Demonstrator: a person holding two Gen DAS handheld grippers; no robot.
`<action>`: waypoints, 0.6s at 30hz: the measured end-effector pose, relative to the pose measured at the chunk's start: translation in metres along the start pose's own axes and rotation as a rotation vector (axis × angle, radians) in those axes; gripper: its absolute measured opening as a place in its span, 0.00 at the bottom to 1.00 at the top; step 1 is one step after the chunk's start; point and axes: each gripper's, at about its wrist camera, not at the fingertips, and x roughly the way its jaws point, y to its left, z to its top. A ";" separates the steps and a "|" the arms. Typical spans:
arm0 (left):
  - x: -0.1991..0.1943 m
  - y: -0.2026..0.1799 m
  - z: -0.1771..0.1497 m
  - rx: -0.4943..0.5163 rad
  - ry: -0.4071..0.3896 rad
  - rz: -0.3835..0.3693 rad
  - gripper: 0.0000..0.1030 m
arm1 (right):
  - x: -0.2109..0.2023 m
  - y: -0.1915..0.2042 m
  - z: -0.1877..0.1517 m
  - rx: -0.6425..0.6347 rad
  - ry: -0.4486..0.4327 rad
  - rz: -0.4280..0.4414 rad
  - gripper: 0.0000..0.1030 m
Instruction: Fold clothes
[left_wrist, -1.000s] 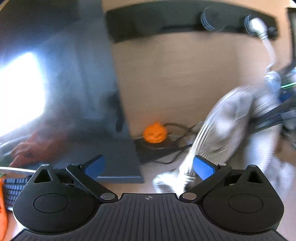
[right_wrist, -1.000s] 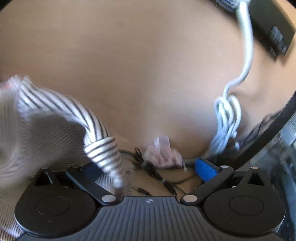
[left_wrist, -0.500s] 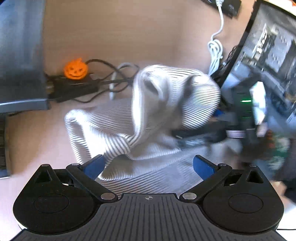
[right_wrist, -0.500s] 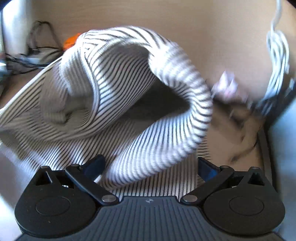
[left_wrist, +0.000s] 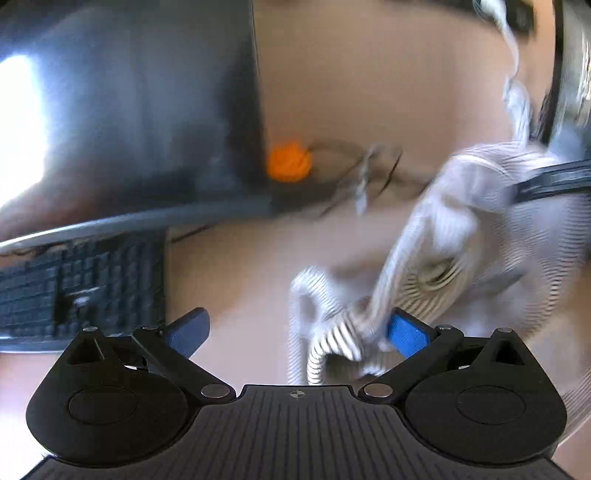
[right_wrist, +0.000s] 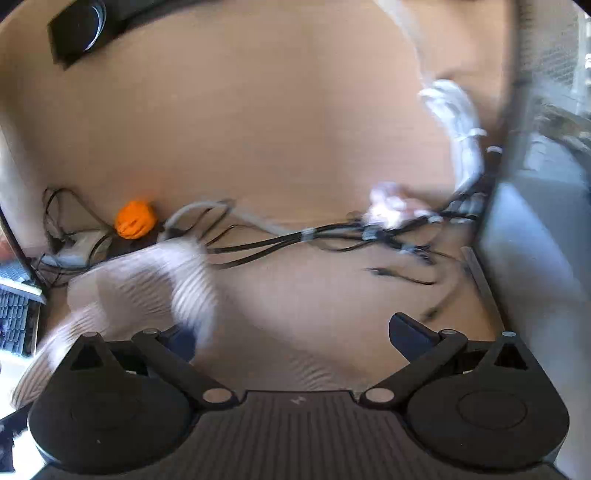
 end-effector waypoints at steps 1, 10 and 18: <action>-0.004 -0.005 0.003 0.035 -0.016 -0.014 1.00 | -0.002 0.015 -0.003 -0.096 -0.010 -0.026 1.00; 0.004 0.014 -0.015 0.002 0.050 -0.040 1.00 | -0.037 0.029 -0.046 -0.290 -0.099 -0.077 1.00; 0.008 0.027 -0.057 0.008 0.192 -0.384 1.00 | -0.042 0.037 -0.130 -0.397 0.103 0.187 1.00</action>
